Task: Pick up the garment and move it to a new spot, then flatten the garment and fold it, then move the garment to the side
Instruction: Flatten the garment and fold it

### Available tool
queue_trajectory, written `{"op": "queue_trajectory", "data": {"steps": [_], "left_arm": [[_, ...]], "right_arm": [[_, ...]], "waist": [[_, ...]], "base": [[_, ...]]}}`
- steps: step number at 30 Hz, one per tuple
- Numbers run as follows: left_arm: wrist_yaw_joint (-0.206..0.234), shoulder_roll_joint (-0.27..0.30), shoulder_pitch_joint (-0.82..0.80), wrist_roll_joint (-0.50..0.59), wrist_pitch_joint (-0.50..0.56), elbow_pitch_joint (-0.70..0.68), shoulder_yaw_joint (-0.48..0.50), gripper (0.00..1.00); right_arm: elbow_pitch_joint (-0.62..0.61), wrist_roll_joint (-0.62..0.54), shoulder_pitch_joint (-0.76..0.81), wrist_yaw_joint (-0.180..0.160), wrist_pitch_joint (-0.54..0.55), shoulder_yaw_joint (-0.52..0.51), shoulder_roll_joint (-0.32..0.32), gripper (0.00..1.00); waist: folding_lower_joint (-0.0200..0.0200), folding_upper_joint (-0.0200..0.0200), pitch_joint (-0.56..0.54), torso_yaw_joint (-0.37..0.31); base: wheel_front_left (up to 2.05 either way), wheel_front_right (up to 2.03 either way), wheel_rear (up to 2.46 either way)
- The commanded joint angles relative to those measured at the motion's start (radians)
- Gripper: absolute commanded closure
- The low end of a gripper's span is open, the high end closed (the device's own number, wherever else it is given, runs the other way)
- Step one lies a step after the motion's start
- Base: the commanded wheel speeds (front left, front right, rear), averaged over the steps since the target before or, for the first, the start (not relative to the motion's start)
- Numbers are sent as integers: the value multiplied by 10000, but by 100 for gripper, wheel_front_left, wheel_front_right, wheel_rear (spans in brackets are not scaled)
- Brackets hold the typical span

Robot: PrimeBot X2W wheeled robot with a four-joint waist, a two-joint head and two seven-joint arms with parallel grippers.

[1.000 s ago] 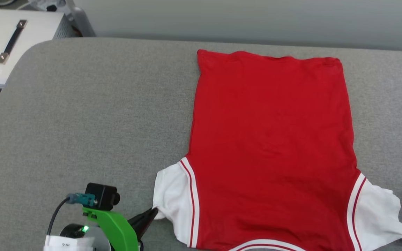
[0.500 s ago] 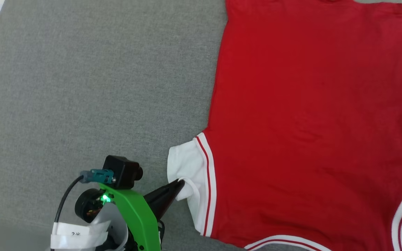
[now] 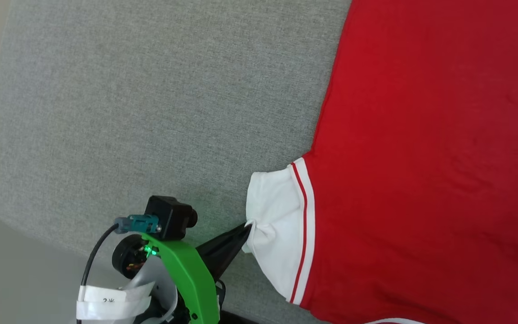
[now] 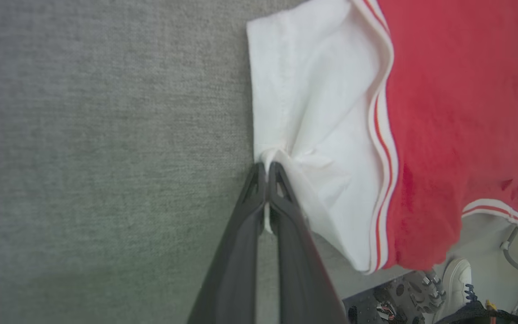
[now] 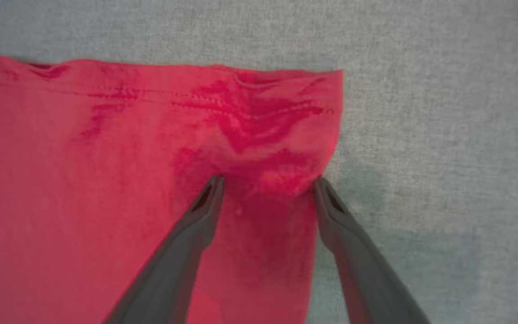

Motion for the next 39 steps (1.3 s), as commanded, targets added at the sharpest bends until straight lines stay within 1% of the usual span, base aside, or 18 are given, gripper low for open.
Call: {"op": "queue_trajectory", "data": {"steps": [1, 3, 7, 11, 12, 13, 14, 21, 27, 35, 39], "left_arm": [[-68, -50, -177, 84, -80, 112, 41, 100], [-90, -18, -207, 192, -162, 262, 44, 100], [-150, -97, -211, 141, -276, 410, 50, 100], [-169, -133, -288, 121, -296, 463, 63, 100], [-169, -137, -308, 128, -298, 482, 62, 100], [-168, -143, -320, 132, -298, 494, 58, 100], [-168, -155, -333, 129, -295, 509, 50, 100], [-111, -147, -396, 123, -275, 604, 77, 100], [5, -99, -397, 244, -237, 603, 35, 100], [189, -58, -167, 166, -184, 819, 16, 100], [332, -2, 2, 301, -242, 1080, -40, 100]], "right_arm": [[169, -186, -146, -9, -73, 130, -29, 0], [330, -260, -106, -9, -81, 395, -85, 0], [648, -196, 73, -9, -162, 558, -76, 0], [774, -60, 338, -9, -31, 989, -182, 0], [809, 21, 400, -9, 16, 1050, -189, 8], [821, 68, 432, -9, 23, 1080, -196, 59], [832, 108, 471, -9, 6, 1115, -211, 100], [916, 288, 725, -9, -279, 1322, -331, 100], [987, 497, 1352, -9, -842, 1444, -361, 100], [1010, 787, 3098, -9, -1295, 1023, -153, 100], [585, 959, 4206, -9, -1723, 1022, -143, 100]], "waist": [[-1, 0, 382, 351], [-1, 0, 423, 354], [-1, 0, 454, 340], [-1, 0, 528, 305], [-1, 0, 538, 293], [-1, 0, 545, 284], [-1, 0, 546, 277], [-1, 0, 292, 157], [-1, 0, -398, -93], [-1, 0, -1759, -623], [-1, 0, -2514, -968]], "base": [[0, 0, 0], [0, 0, 0], [0, 0, 0], [0, 0, 0], [0, 0, 0], [0, 0, 0], [0, 0, 0], [0, 0, 0], [0, 0, 0], [0, 0, 0], [0, 0, 0]]}}
